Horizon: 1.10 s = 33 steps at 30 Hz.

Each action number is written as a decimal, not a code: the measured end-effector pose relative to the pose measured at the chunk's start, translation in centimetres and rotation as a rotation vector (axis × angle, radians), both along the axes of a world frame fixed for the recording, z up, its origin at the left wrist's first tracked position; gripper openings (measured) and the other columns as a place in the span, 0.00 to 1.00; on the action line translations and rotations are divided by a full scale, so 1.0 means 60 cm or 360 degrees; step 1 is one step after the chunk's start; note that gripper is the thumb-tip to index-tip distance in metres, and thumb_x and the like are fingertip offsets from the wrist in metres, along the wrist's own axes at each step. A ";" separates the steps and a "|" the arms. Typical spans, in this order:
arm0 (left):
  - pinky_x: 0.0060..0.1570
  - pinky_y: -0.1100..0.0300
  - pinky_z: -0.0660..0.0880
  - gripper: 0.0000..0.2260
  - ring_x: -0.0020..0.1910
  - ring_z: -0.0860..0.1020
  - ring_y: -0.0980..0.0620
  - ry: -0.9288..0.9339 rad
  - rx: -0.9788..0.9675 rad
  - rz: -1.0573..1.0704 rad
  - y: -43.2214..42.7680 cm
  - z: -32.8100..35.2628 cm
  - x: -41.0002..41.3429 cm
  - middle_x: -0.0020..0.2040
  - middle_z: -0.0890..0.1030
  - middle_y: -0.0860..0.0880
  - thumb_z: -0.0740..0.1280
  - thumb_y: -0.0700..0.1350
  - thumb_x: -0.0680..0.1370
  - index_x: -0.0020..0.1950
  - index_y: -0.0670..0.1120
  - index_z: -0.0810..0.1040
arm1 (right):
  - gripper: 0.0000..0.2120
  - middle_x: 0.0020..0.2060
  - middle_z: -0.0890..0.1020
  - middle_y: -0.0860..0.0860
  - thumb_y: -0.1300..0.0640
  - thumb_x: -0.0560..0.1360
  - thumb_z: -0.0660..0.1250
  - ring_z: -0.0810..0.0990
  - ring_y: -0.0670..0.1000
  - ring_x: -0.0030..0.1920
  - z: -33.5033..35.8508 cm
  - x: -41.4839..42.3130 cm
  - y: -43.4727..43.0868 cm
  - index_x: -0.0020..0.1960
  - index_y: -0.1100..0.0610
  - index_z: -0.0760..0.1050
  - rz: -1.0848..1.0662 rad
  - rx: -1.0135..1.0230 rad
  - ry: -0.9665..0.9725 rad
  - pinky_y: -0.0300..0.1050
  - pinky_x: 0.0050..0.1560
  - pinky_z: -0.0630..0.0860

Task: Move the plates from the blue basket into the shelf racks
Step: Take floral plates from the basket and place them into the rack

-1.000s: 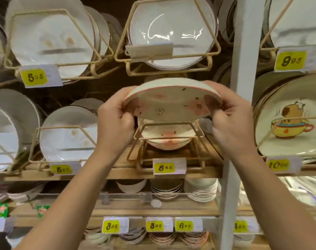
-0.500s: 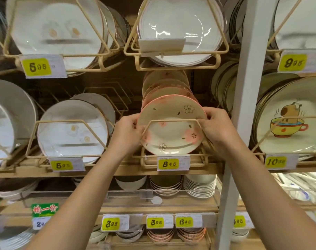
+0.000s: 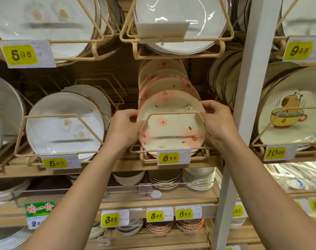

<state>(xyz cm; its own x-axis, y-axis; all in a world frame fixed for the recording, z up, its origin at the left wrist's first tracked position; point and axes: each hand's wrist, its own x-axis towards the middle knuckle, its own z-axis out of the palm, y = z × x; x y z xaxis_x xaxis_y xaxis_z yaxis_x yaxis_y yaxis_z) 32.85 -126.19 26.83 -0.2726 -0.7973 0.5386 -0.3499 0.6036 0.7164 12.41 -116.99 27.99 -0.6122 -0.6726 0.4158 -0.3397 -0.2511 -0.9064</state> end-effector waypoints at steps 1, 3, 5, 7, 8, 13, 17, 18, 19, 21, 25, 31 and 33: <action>0.47 0.50 0.82 0.04 0.46 0.81 0.57 0.0025 0.0038 -0.0026 -0.001 -0.002 0.001 0.43 0.83 0.57 0.70 0.48 0.76 0.46 0.58 0.80 | 0.08 0.47 0.83 0.47 0.59 0.79 0.65 0.83 0.49 0.49 -0.001 0.001 0.002 0.55 0.52 0.80 0.0018 -0.0008 0.0021 0.54 0.49 0.82; 0.47 0.50 0.81 0.04 0.47 0.81 0.58 0.0055 0.0071 -0.0039 0.001 -0.004 0.003 0.44 0.83 0.57 0.68 0.49 0.77 0.51 0.55 0.81 | 0.09 0.48 0.83 0.46 0.54 0.81 0.61 0.82 0.45 0.49 -0.007 0.006 0.006 0.55 0.49 0.79 0.0068 -0.0027 0.0105 0.47 0.47 0.81; 0.47 0.54 0.81 0.08 0.47 0.80 0.59 0.0070 0.0052 -0.0026 0.006 -0.007 0.004 0.44 0.82 0.58 0.66 0.50 0.79 0.54 0.52 0.82 | 0.10 0.49 0.82 0.43 0.49 0.82 0.56 0.80 0.38 0.48 -0.014 0.012 0.013 0.53 0.43 0.77 0.0120 -0.0037 0.0201 0.38 0.44 0.77; 0.46 0.58 0.79 0.11 0.49 0.79 0.60 0.0086 0.0021 -0.0022 0.017 -0.006 0.003 0.45 0.81 0.60 0.64 0.52 0.80 0.57 0.51 0.81 | 0.13 0.52 0.80 0.40 0.46 0.82 0.52 0.77 0.31 0.50 -0.021 0.018 0.020 0.54 0.41 0.76 0.0134 -0.0042 0.0266 0.35 0.47 0.73; 0.47 0.60 0.77 0.12 0.50 0.78 0.61 0.0105 0.0007 -0.0006 0.024 -0.007 0.002 0.46 0.81 0.61 0.63 0.52 0.80 0.59 0.51 0.80 | 0.15 0.57 0.79 0.41 0.44 0.82 0.51 0.75 0.31 0.55 -0.025 0.019 0.023 0.60 0.42 0.75 0.0097 -0.0022 0.0313 0.36 0.54 0.72; 0.55 0.62 0.73 0.12 0.56 0.75 0.61 0.0302 -0.0361 0.0127 0.090 -0.006 0.014 0.55 0.77 0.59 0.61 0.52 0.81 0.63 0.53 0.75 | 0.30 0.74 0.62 0.46 0.40 0.80 0.52 0.60 0.40 0.72 -0.034 0.054 0.071 0.78 0.53 0.54 -0.0150 -0.0002 0.0931 0.32 0.67 0.57; 0.62 0.56 0.70 0.10 0.63 0.72 0.53 0.0406 -0.0799 -0.0022 0.164 0.015 0.016 0.59 0.74 0.54 0.60 0.48 0.81 0.61 0.50 0.75 | 0.23 0.66 0.71 0.44 0.46 0.81 0.57 0.68 0.37 0.67 -0.024 0.072 0.135 0.73 0.53 0.65 -0.0104 -0.0380 0.0976 0.32 0.66 0.65; 0.63 0.54 0.70 0.10 0.63 0.72 0.51 0.0453 -0.0851 -0.0099 0.182 0.018 0.011 0.59 0.75 0.53 0.60 0.46 0.81 0.60 0.48 0.75 | 0.22 0.64 0.74 0.46 0.47 0.81 0.58 0.72 0.41 0.66 -0.021 0.070 0.154 0.72 0.54 0.67 -0.0061 -0.0462 0.0888 0.37 0.65 0.69; 0.63 0.52 0.71 0.10 0.63 0.73 0.50 0.0501 -0.0868 -0.0196 0.199 0.020 0.005 0.59 0.75 0.52 0.59 0.45 0.81 0.60 0.48 0.75 | 0.20 0.62 0.77 0.47 0.47 0.80 0.59 0.75 0.44 0.64 -0.019 0.066 0.176 0.70 0.54 0.69 -0.0012 -0.0544 0.0771 0.41 0.63 0.72; 0.61 0.53 0.72 0.09 0.62 0.75 0.50 0.0579 -0.0784 -0.0435 0.233 0.014 -0.010 0.58 0.77 0.52 0.59 0.44 0.81 0.59 0.48 0.75 | 0.17 0.56 0.82 0.50 0.48 0.80 0.60 0.80 0.50 0.59 -0.019 0.052 0.223 0.65 0.55 0.73 0.0069 -0.0695 0.0525 0.45 0.59 0.75; 0.55 0.57 0.77 0.12 0.56 0.80 0.51 0.0731 -0.0142 -0.0899 0.293 -0.022 -0.070 0.53 0.83 0.54 0.60 0.50 0.78 0.55 0.50 0.80 | 0.15 0.50 0.84 0.55 0.44 0.78 0.63 0.84 0.56 0.53 -0.046 0.004 0.317 0.57 0.53 0.79 -0.0002 -0.0781 0.0167 0.45 0.52 0.80; 0.51 0.56 0.80 0.13 0.52 0.83 0.50 0.0511 0.0835 -0.1306 0.396 -0.121 -0.223 0.50 0.85 0.49 0.60 0.49 0.80 0.49 0.48 0.83 | 0.15 0.44 0.86 0.56 0.52 0.79 0.58 0.85 0.55 0.47 -0.155 -0.107 0.483 0.47 0.54 0.83 -0.0418 -0.0564 -0.0384 0.44 0.47 0.82; 0.47 0.59 0.81 0.14 0.48 0.84 0.49 0.0444 0.1099 -0.1385 0.445 -0.155 -0.272 0.47 0.85 0.47 0.58 0.46 0.82 0.47 0.46 0.83 | 0.15 0.43 0.86 0.56 0.55 0.82 0.57 0.86 0.54 0.44 -0.202 -0.141 0.556 0.48 0.57 0.81 -0.0585 -0.0473 -0.0516 0.41 0.45 0.82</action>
<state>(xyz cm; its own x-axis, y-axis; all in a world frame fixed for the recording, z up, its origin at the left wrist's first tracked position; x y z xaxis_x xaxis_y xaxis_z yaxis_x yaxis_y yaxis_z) 16.53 -99.51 17.53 -0.8164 -0.5461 0.1876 0.2170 0.0110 0.9761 3.95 -83.60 15.86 -0.9115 -0.2744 0.3065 -0.1693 -0.4288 -0.8874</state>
